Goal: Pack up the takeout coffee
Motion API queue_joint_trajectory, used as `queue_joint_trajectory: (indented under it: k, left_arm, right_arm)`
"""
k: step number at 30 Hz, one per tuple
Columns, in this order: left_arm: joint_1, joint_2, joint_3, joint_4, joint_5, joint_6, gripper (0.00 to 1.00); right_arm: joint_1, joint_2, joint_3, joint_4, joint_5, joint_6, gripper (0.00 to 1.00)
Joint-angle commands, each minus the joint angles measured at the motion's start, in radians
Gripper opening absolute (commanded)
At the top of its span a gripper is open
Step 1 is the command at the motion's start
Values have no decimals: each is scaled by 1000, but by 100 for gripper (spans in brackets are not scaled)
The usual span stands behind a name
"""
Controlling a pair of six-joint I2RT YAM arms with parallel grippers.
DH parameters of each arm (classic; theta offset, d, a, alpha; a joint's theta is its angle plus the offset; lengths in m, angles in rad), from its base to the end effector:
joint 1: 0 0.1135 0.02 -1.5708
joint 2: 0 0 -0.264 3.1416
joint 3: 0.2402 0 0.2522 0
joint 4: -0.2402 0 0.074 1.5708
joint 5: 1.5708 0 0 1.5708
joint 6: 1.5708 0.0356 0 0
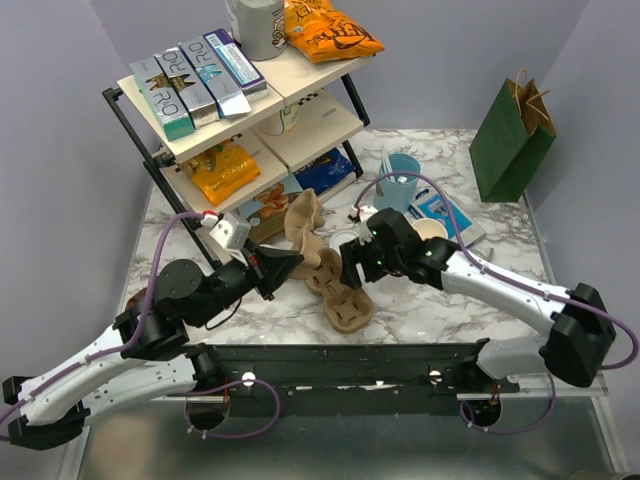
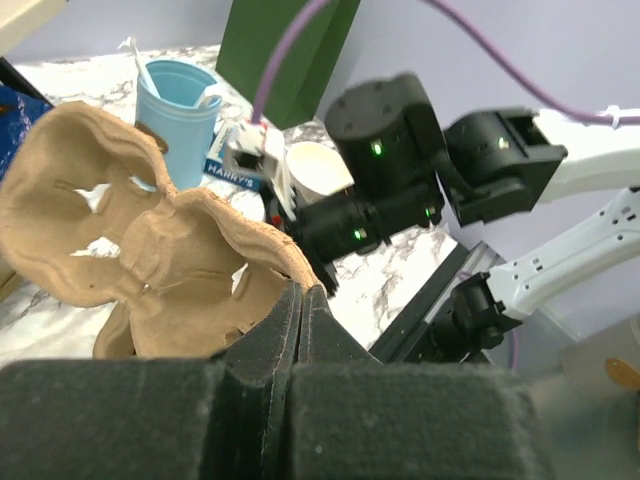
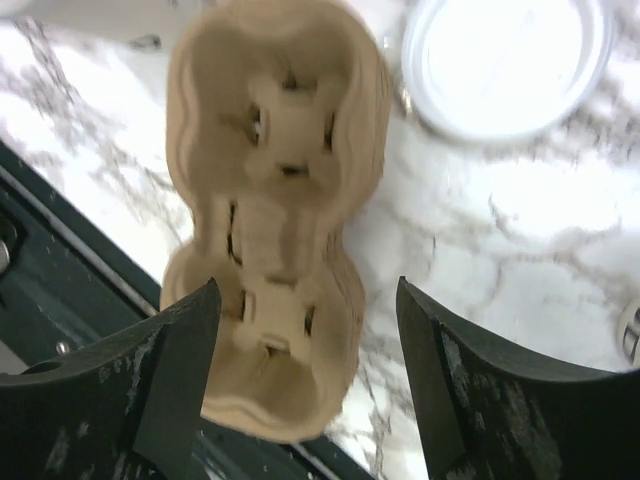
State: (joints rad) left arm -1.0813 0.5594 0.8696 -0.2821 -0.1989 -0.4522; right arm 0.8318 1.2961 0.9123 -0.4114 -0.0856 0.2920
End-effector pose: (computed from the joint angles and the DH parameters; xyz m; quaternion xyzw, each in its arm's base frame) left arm 0.0627 -0.1026 0.3886 0.1469 0.6816 -0.4451 0.5618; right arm 0.1827 0.2050 0.2533 -0.2622 0.8871 0.2348 0.2986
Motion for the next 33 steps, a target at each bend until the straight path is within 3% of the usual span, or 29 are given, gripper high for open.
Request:
queue_joint_trajectory:
  k: [1, 8, 17, 23, 24, 25, 27, 28, 33]
  left_arm:
    - [-2, 0, -17, -12, -13, 32, 0]
    - [-2, -1, -12, -32, -43, 30, 0]
    - [-3, -33, -35, -23, -106, 29, 0]
    - [-3, -42, -32, -31, -114, 21, 0]
    - [-2, -44, -34, -31, -116, 21, 0]
    - [-2, -46, -37, -29, -122, 20, 0]
    - [-2, -49, -41, -26, -123, 21, 0]
    - [-3, -50, -41, -25, -126, 21, 0]
    - [-3, -65, -47, -22, -126, 20, 0]
  right_arm:
    - [-3, 133, 141, 42, 76, 38, 80]
    - [-7, 293, 227, -20, 118, 111, 77]
    - [-5, 362, 209, 14, 7, 128, 69]
    - [-2, 419, 235, -13, 78, 164, 69]
    - [-2, 422, 237, -17, 83, 170, 66]
    - [0, 424, 235, -15, 81, 183, 55]
    - [3, 414, 229, -1, 67, 196, 47]
    - [6, 398, 220, 14, 64, 206, 37]
    - [10, 324, 221, 8, 61, 228, 23]
